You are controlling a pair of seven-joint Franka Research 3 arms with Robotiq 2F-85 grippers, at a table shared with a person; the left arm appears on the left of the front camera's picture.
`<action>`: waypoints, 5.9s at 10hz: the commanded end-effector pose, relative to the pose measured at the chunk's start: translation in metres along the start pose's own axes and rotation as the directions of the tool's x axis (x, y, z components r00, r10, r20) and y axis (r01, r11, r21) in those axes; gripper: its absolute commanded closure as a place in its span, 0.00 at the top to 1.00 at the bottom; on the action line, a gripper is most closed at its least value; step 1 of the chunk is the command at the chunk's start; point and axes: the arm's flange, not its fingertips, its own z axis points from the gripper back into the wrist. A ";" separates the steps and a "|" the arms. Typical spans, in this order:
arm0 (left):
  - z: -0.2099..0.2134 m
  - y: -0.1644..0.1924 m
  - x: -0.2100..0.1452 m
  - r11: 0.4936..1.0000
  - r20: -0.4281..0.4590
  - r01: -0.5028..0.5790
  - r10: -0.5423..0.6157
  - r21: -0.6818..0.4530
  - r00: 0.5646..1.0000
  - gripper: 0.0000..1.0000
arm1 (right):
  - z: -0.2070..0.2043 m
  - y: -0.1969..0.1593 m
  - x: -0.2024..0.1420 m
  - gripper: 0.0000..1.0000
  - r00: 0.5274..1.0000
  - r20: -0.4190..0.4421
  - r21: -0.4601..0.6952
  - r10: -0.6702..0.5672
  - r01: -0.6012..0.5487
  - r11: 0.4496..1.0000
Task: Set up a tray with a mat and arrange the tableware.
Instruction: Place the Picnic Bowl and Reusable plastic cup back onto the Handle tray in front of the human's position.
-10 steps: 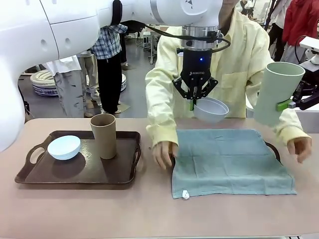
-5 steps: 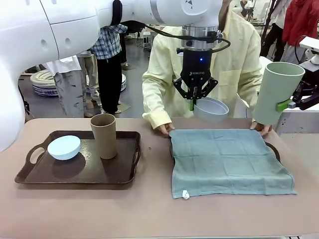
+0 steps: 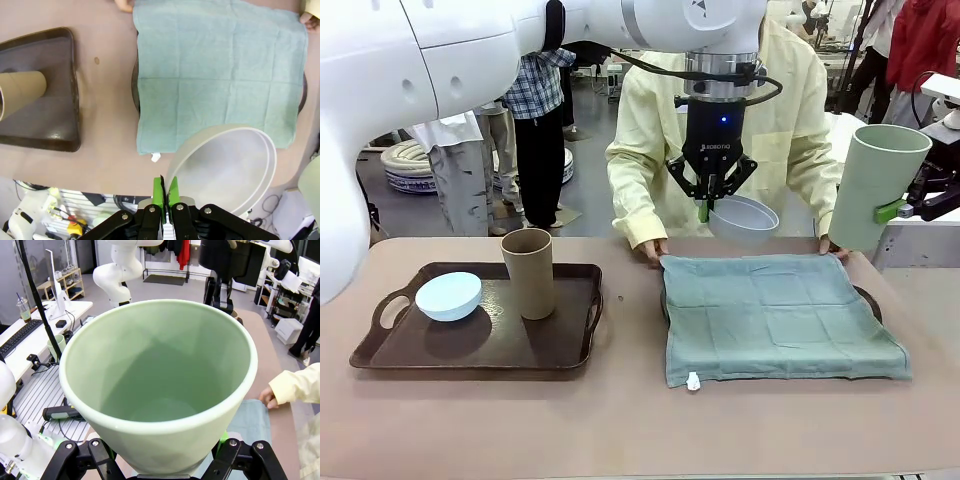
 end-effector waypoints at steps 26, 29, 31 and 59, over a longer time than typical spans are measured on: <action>-0.166 -0.010 0.038 0.981 0.065 0.127 -0.119 -0.147 0.991 0.04 | -0.064 -0.048 -0.173 0.84 0.997 0.074 0.143 0.030 -0.041 0.989; -0.166 -0.038 0.052 0.978 0.053 0.123 -0.115 -0.167 0.992 0.04 | -0.066 -0.044 -0.175 0.84 0.998 0.066 0.148 -0.007 -0.003 0.989; -0.166 -0.030 0.048 0.982 0.048 0.120 -0.114 -0.149 0.992 0.04 | -0.057 -0.043 -0.169 0.84 0.998 0.056 0.151 0.022 -0.030 0.988; -0.145 0.036 0.028 0.973 0.032 0.225 -0.224 -0.059 0.974 1.00 | -0.009 -0.027 -0.145 1.00 0.877 -0.197 -0.094 -0.439 0.428 0.899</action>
